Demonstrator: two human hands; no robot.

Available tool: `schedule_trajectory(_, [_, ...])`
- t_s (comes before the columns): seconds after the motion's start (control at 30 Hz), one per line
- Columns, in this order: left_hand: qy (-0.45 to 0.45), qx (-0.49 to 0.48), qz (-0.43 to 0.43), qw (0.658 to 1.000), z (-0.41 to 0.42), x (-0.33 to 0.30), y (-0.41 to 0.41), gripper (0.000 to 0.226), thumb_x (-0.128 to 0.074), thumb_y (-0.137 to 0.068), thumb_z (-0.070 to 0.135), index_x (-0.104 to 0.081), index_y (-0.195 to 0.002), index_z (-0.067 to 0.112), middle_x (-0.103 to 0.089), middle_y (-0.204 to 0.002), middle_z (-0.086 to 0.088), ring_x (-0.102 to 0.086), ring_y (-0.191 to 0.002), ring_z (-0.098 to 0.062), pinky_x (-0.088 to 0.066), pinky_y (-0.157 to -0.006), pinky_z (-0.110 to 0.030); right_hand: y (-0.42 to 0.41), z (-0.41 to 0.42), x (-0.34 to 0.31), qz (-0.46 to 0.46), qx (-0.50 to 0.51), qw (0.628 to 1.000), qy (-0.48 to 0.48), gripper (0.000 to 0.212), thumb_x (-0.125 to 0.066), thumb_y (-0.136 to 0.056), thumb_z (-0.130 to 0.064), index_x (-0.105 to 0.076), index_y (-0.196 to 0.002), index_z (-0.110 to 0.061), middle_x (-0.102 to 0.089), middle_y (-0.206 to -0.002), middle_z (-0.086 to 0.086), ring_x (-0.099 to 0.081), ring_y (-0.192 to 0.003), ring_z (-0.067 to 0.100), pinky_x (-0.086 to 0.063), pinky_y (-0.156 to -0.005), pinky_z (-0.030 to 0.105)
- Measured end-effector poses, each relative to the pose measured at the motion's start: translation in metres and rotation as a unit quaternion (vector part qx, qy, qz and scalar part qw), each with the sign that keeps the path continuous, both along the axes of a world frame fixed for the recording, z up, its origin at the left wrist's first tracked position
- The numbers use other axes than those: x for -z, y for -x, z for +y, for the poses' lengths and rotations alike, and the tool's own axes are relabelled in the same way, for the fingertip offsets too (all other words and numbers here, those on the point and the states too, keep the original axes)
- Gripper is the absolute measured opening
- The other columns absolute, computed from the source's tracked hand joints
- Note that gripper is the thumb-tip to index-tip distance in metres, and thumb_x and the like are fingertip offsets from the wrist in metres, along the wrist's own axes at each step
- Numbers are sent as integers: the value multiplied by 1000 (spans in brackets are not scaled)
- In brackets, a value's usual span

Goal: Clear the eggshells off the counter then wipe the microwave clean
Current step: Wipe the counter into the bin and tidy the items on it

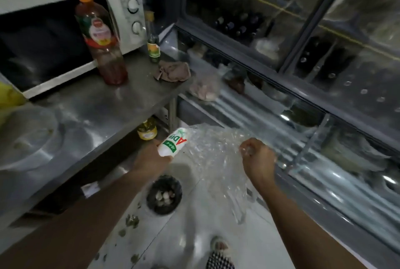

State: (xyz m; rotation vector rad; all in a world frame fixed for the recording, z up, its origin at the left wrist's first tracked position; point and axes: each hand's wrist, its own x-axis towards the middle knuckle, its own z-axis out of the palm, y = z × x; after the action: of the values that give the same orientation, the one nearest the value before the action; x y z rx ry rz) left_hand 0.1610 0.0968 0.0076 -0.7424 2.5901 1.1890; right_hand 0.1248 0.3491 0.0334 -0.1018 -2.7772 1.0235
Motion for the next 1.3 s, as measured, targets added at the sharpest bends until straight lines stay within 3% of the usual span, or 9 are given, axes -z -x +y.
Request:
schedule_trajectory(0.1, [15,-58,-8,998,5,12,-2,55,-76,-76,22,-53,-125,11,-63,-118,-11,-59,-101,-26,-41,-78,-27,40,-2,10,16,-79,997,2,21,-50,-77,12,-66,-71,1,-68,-72,13,-59,-62,26,-49,-63,32])
schedule_trajectory(0.27, [14,-159,-28,987,21,35,-13,53,-76,-75,25,-53,-122,12,-63,-112,-9,-51,-84,-13,-40,-63,-20,88,-6,32,26,-205,978,-8,23,-50,-74,15,-65,-65,-2,-66,-66,12,-49,-55,18,-31,-56,14])
schedule_trajectory(0.33, [6,-209,-37,977,31,44,-20,56,-77,-74,24,-52,-123,12,-61,-113,-10,-52,-88,-16,-46,-69,-27,100,-6,43,7,-240,971,-24,23,-50,-75,13,-65,-67,-2,-67,-68,12,-52,-58,20,-31,-57,16])
schedule_trajectory(0.47, [-4,-272,-65,960,41,66,-36,56,-77,-73,23,-51,-123,14,-61,-114,-11,-61,-96,-29,-55,-76,-40,110,-14,69,5,-309,949,-60,21,-50,-78,12,-65,-68,1,-67,-66,16,-62,-59,29,-47,-58,32])
schedule_trajectory(0.73, [-19,-329,-141,934,30,136,-67,55,-74,-75,30,-51,-123,15,-60,-118,-13,-56,-107,-31,-49,-88,-40,104,-54,143,28,-396,913,-94,27,-56,-58,26,-59,-56,-1,-62,-55,13,-53,-47,18,-32,-56,12])
schedule_trajectory(0.8, [-23,-332,-154,930,25,159,-74,56,-73,-75,30,-51,-124,15,-60,-119,-13,-55,-109,-31,-49,-88,-41,101,-68,168,17,-422,900,-111,28,-54,-59,26,-59,-56,-1,-62,-57,13,-56,-49,20,-34,-53,12])
schedule_trajectory(1.0, [-40,-345,-174,921,15,236,-89,59,-73,-75,31,-48,-126,15,-58,-119,-12,-57,-105,-29,-51,-84,-38,92,-107,251,-40,-476,855,-201,18,-50,-76,15,-62,-70,4,-64,-73,19,-62,-65,30,-52,-58,34])
schedule_trajectory(1.2, [-42,-376,-188,906,11,315,-93,63,-72,-74,31,-45,-130,20,-57,-116,-11,-56,-104,-30,-50,-89,-46,89,-139,343,-70,-520,808,-268,20,-47,-80,12,-65,-82,4,-62,-88,20,-62,-76,31,-46,-62,29])
schedule_trajectory(1.3, [-32,-384,-189,903,14,358,-91,63,-73,-75,30,-45,-131,20,-57,-115,-11,-57,-101,-29,-51,-87,-43,86,-153,394,-71,-529,797,-283,20,-47,-83,9,-66,-86,1,-61,-93,18,-62,-76,30,-41,-62,24])
